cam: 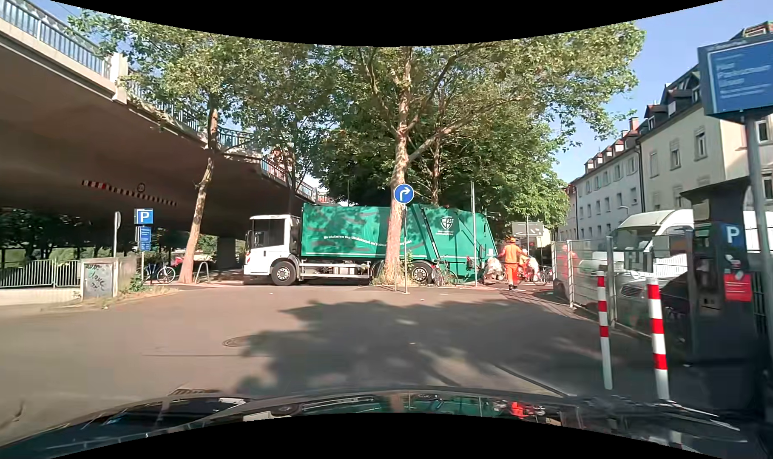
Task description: Follow the waypoints while adhering to traffic rules and regulations
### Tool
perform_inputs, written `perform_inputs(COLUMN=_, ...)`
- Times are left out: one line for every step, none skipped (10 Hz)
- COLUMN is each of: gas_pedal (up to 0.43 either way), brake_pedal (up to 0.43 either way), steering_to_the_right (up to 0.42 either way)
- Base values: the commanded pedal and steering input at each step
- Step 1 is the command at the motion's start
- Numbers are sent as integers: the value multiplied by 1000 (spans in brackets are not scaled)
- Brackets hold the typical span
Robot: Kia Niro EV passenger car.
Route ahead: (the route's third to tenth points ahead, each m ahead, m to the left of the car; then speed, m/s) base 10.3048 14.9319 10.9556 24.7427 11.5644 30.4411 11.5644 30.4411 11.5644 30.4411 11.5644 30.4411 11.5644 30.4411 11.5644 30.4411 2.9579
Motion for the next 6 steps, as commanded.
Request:
perform_inputs(gas_pedal=8, brake_pedal=0, steering_to_the_right=-245)
perform_inputs(gas_pedal=8, brake_pedal=0, steering_to_the_right=-268)
perform_inputs(gas_pedal=8, brake_pedal=0, steering_to_the_right=-286)
perform_inputs(gas_pedal=8, brake_pedal=0, steering_to_the_right=-315)
perform_inputs(gas_pedal=0, brake_pedal=0, steering_to_the_right=-339)
perform_inputs(gas_pedal=0, brake_pedal=0, steering_to_the_right=-368)
